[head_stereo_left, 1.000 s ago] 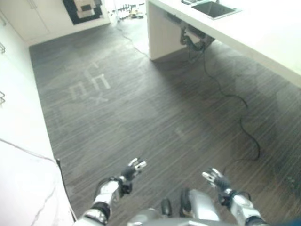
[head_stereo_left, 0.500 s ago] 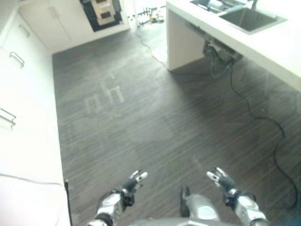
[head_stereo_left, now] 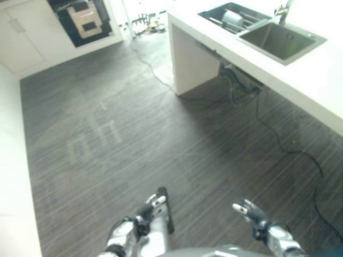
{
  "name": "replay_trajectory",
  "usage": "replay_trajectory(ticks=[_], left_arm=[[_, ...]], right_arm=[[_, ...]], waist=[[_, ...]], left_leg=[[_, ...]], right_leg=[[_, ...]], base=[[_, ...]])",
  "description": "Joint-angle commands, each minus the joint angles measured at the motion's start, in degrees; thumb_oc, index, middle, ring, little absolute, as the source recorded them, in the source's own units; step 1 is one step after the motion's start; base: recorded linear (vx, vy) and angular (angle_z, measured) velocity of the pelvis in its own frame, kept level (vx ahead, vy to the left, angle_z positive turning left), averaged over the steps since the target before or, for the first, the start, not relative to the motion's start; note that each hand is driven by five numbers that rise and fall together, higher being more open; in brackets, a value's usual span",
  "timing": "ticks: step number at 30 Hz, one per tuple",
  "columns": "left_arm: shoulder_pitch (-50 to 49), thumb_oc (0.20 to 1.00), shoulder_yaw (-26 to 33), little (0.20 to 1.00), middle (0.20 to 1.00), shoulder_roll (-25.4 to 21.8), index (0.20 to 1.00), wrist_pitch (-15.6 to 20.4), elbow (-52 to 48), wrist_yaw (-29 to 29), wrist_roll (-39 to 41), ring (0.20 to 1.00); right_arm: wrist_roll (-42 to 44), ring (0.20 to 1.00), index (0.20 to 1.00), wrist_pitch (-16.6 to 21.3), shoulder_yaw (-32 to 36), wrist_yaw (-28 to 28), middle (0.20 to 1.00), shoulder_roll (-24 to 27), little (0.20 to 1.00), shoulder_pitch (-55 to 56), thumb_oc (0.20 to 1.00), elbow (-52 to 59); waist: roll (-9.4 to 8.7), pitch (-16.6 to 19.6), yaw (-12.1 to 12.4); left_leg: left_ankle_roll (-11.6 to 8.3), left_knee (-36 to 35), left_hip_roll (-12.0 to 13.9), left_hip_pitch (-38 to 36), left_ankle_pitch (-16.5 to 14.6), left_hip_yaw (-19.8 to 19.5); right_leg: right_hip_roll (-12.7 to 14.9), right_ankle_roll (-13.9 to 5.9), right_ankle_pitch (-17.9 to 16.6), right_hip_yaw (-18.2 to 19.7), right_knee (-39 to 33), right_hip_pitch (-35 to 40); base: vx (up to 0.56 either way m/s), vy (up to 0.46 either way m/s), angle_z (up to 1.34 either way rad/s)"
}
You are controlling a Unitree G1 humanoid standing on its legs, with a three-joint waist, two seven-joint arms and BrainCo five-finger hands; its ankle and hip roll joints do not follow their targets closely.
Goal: Place the dishes in the dishwasher.
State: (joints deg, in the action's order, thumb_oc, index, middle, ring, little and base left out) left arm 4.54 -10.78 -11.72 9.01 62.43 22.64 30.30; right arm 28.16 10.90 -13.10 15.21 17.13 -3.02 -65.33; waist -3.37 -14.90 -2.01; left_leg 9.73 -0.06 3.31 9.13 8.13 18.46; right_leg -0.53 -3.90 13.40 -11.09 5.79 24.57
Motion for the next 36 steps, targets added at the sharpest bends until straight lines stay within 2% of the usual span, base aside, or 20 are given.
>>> replay_trajectory(ticks=[1,4,8,11,13,14,15,17,19,21,22,24,25,27,28,31,32,33,34,36], left_arm=[[1.8,1.0,-0.7,1.0,1.0,0.0,1.0,1.9,-1.5,0.6,-1.8,1.0],[3.2,1.0,-1.9,1.0,1.0,-0.7,1.0,1.2,-1.9,-0.2,-2.0,1.0],[5.2,1.0,-4.2,1.0,1.0,-1.5,1.0,0.7,-2.5,-3.1,-0.6,1.0],[5.6,1.0,-4.2,1.0,1.0,-1.5,1.0,0.6,-2.3,-3.6,1.3,1.0],[6.1,1.0,-3.9,1.0,1.0,-1.9,1.0,-0.2,-2.8,-2.9,1.1,1.0],[6.2,1.0,-3.6,1.0,1.0,-1.9,1.0,-0.7,-2.6,-2.7,0.8,1.0],[5.9,1.0,-3.6,1.0,1.0,-1.7,1.0,-0.4,-2.1,-2.6,0.8,1.0],[4.9,1.0,-3.7,1.0,1.0,-1.0,1.0,0.4,-0.8,-2.8,1.0,1.0],[3.8,1.0,-3.4,1.0,1.0,-0.6,1.0,0.7,-0.1,-2.9,0.1,1.0],[3.4,1.0,-3.2,1.0,1.0,-0.1,1.0,0.7,0.7,-3.1,-0.8,1.0],[2.7,1.0,-2.5,1.0,1.0,0.3,1.0,0.7,1.3,-3.5,-1.4,1.0],[2.5,1.0,-2.1,1.0,1.0,0.6,1.0,0.9,1.2,-3.9,-1.6,1.0],[2.5,1.0,-1.8,1.0,1.0,0.7,1.0,1.1,1.3,-3.5,-0.8,1.0],[2.7,1.0,-1.3,1.0,1.0,0.8,1.0,0.3,0.5,-3.5,-0.8,1.0],[2.9,1.0,-0.9,1.0,1.0,0.9,1.0,-0.3,0.1,-3.3,-1.1,1.0],[2.8,1.0,-1.0,1.0,1.0,0.8,1.0,0.4,0.2,-1.7,-1.4,1.0],[2.5,1.0,-1.0,1.0,1.0,0.7,1.0,0.9,0.5,-1.5,-0.6,1.0],[1.6,1.0,-0.6,1.0,1.0,0.7,1.0,1.8,1.0,-1.2,0.1,1.0],[1.0,1.0,-0.1,1.0,1.0,0.7,1.0,2.2,0.9,-1.0,-0.1,1.0],[0.5,1.0,0.5,1.0,1.0,0.5,1.0,2.4,0.6,-0.1,-2.3,1.0]], right_arm=[[1.0,1.0,1.0,3.5,2.5,0.4,1.0,1.5,1.0,-0.2,1.0,3.1],[1.2,1.0,1.0,3.3,3.1,-0.2,1.0,0.9,1.0,0.5,1.0,3.9],[1.7,1.0,1.0,3.1,2.5,-1.0,1.0,0.2,1.0,0.9,1.0,6.1],[0.5,1.0,1.0,3.6,1.8,-0.9,1.0,0.0,1.0,0.2,1.0,5.5],[1.2,1.0,1.0,3.7,1.9,-1.1,1.0,0.2,1.0,0.4,1.0,5.6],[1.8,1.0,1.0,3.5,2.4,-0.6,1.0,0.5,1.0,0.4,1.0,5.2],[1.4,1.0,1.0,3.8,2.9,-0.2,1.0,0.6,1.0,0.3,1.0,4.4],[0.3,1.0,1.0,3.8,4.4,0.3,1.0,0.3,1.0,0.4,1.0,3.4],[0.5,1.0,1.0,3.1,4.8,0.0,1.0,0.1,1.0,0.7,1.0,3.5],[1.0,1.0,1.0,2.8,4.7,-0.4,1.0,0.0,1.0,0.7,1.0,3.0],[0.3,1.0,1.0,2.7,4.1,-0.7,1.0,-0.1,1.0,0.2,1.0,2.2],[-0.8,1.0,1.0,2.0,3.5,-0.9,1.0,0.4,1.0,-0.1,1.0,2.3],[-1.0,1.0,1.0,2.0,2.9,-1.0,1.0,1.0,1.0,-0.2,1.0,2.2],[-1.0,1.0,1.0,1.7,2.5,-1.7,1.0,1.6,1.0,-0.3,1.0,2.5],[0.1,1.0,1.0,1.3,2.4,-2.1,1.0,1.8,1.0,-0.5,1.0,2.7],[-0.2,1.0,1.0,1.4,2.6,-1.8,1.0,2.4,1.0,-1.6,1.0,1.7],[-0.3,1.0,1.0,1.4,2.2,-1.8,1.0,2.4,1.0,-1.9,1.0,1.3],[-0.2,1.0,1.0,1.8,1.3,-1.8,1.0,2.4,1.0,-2.3,1.0,0.2],[-0.1,1.0,1.0,2.2,1.0,-1.6,1.0,2.3,1.0,-2.4,1.0,-0.2],[0.9,1.0,1.0,3.2,1.6,-1.4,1.0,2.4,1.0,-2.1,1.0,-0.6]], waist=[[3.54,1.2,1.3],[3.74,1.6,0.6],[4.99,1.2,-0.7],[5.32,0.0,-2.2],[4.75,-0.9,-3.5],[3.54,-0.9,-4.7],[3.21,-1.1,-5.3],[3.24,-1.0,-5.9],[3.59,-0.5,-5.5],[3.11,0.3,-5.9],[3.37,1.5,-6.0],[3.9,2.6,-6.0],[4.14,2.9,-6.0],[3.45,2.8,-5.0],[3.13,2.3,-4.1],[2.45,1.4,-2.5],[2.49,1.2,-1.5],[2.81,0.9,0.6],[2.83,0.5,1.6],[2.96,0.4,2.3]], left_leg=[[-12.57,3.0,5.4,-3.9,-6.4,-5.0],[-10.14,1.7,2.3,-5.7,-7.9,-4.6],[-5.58,-1.1,-2.3,-9.6,-10.9,-5.0],[-5.68,-2.5,-3.4,-12.8,-11.6,-5.3],[-5.98,-2.8,-4.3,-15.0,-12.9,-6.4],[-6.1,-3.0,-5.7,-16.9,-14.9,-7.5],[-5.97,-3.0,-6.3,-18.4,-16.5,-8.2],[-5.67,-3.0,-7.0,-21.1,-19.2,-8.9],[-5.67,-1.6,-6.9,-22.4,-21.3,-8.2],[-5.73,1.8,-7.1,-22.2,-22.3,-8.1],[-6.95,6.2,-6.2,-23.5,-24.5,-7.2],[-9.38,12.8,-5.0,-23.7,-21.7,-7.2],[-11.68,20.0,-3.8,-22.2,-17.0,-7.6],[-12.97,30.9,-2.0,-15.8,-12.9,-7.8],[-12.15,31.6,-1.5,-12.4,-13.6,-7.7],[-9.9,21.9,-2.2,-9.2,-16.3,-8.2],[-10.14,16.4,-2.9,-8.7,-15.7,-10.9],[-12.04,9.1,-3.0,-5.6,-11.8,-17.5],[-12.81,7.8,-3.0,-3.5,-10.0,-19.8],[-12.88,6.7,-2.4,-1.5,-8.5,-18.4]], right_leg=[[5.2,-0.1,0.6,-2.8,2.2,-12.5],[6.2,-1.3,0.0,-2.4,11.0,-15.5],[8.7,-4.34,-8.4,-1.7,37.2,-26.7],[5.6,-3.09,-6.6,-3.7,31.7,-31.5],[4.8,-2.2,-7.5,-4.0,21.0,-32.3],[5.8,-3.26,-12.5,-3.5,8.8,-34.8],[6.8,-4.36,-15.2,-3.3,5.5,-36.4],[7.9,-5.47,-17.6,-4.3,3.3,-38.6],[8.2,-5.31,-16.3,-6.2,4.4,-37.0],[8.5,-3.85,-15.6,-6.1,5.5,-36.7],[7.2,-1.54,-12.5,-6.6,6.8,-34.8],[5.4,0.62,-10.3,-7.2,6.8,-33.1],[4.1,2.35,-8.7,-7.1,6.6,-31.8],[3.2,4.21,-7.1,-6.5,5.8,-28.8],[2.9,4.4,-6.5,-5.9,5.2,-26.9],[2.5,3.25,-6.6,-1.9,2.0,-23.0],[2.1,2.56,-6.6,0.4,0.5,-21.5],[1.0,2.1,-6.2,4.3,-1.3,-19.3],[0.7,1.99,-6.0,5.9,-2.0,-18.2],[0.7,1.62,-5.2,6.3,-3.1,-16.6]], base=[[0.34,0.367,-0.16],[0.25,0.335,0.09],[0.25,0.391,0.55],[0.24,0.127,0.09],[0.34,-0.071,0.26],[0.43,-0.132,0.66],[0.55,-0.158,0.61],[0.4,-0.099,0.63],[0.37,-0.122,0.52],[0.42,-0.236,0.54],[0.5,-0.319,0.4],[0.34,-0.264,-0.09],[0.17,-0.169,-0.34],[0.19,-0.198,-0.33],[0.25,-0.13,-0.21],[0.23,0.075,-0.84],[0.33,0.186,-1.11],[0.34,0.19,-0.87],[0.31,0.19,-1.07],[0.16,0.15,-1.62]])
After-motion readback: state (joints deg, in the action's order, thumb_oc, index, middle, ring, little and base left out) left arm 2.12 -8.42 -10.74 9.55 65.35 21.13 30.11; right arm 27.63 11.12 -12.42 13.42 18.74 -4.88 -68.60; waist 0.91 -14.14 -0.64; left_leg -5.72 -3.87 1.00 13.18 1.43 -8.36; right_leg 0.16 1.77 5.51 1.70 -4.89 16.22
